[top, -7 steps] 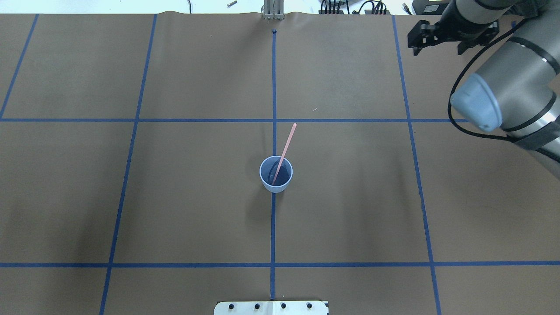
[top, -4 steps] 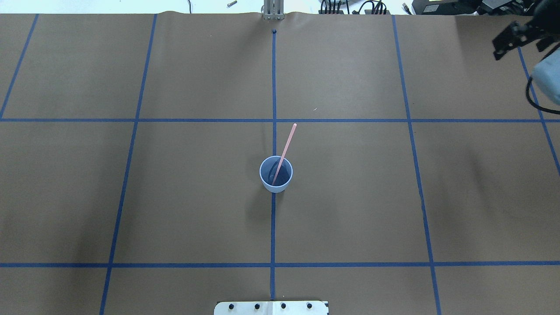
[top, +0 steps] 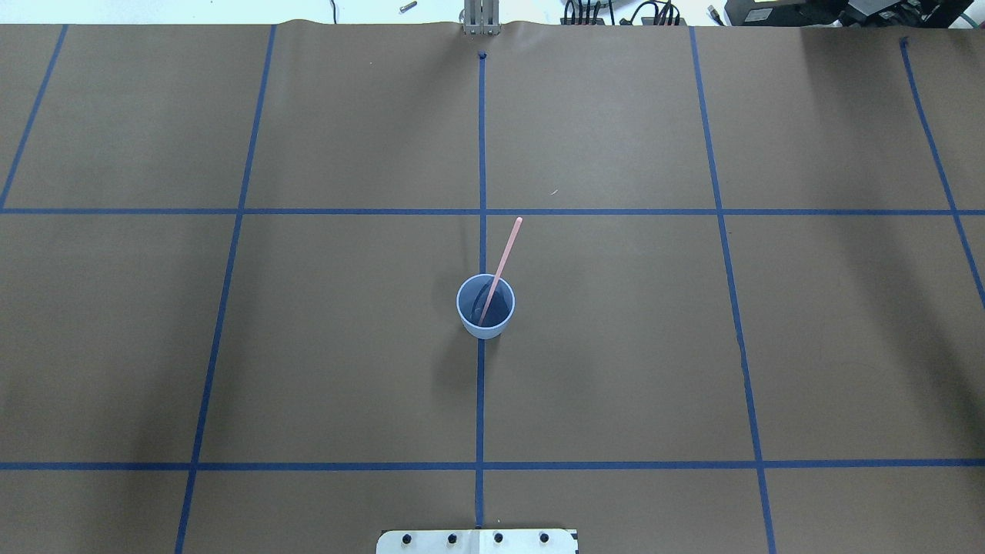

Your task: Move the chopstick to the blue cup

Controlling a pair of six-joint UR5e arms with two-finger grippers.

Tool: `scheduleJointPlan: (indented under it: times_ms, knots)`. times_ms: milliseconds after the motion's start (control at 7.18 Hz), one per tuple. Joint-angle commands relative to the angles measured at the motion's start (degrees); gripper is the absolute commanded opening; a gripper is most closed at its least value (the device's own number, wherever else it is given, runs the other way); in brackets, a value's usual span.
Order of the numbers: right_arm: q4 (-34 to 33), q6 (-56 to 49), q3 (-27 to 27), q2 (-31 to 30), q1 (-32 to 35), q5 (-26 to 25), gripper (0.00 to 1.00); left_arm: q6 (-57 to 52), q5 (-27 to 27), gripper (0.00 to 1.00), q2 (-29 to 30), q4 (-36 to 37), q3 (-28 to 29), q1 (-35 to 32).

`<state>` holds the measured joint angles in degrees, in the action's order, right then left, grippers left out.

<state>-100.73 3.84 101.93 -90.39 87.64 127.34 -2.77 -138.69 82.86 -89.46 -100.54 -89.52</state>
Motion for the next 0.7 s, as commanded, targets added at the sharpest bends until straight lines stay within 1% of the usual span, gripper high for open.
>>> scheduleJointPlan:
  times_ms: [0,139,418,557]
  knots:
    - [0.7,-4.53,0.37,-4.88,2.28,-0.16,1.0,0.05,0.0,0.99,-0.15,-0.01,-0.45,-0.04]
    - [1.15,-7.16,0.2,-6.37,2.28,-0.08,1.0,0.05,0.0,0.99,-0.06,-0.1,-0.45,0.05]
    - [5.17,-7.71,-0.24,-8.22,2.28,0.62,1.0,0.05,-0.01,0.99,-0.15,-0.1,-0.8,0.05]
    - [5.37,-7.62,-0.33,-8.23,2.28,1.06,1.0,0.05,0.0,0.99,-0.15,-0.1,-1.06,-0.04]
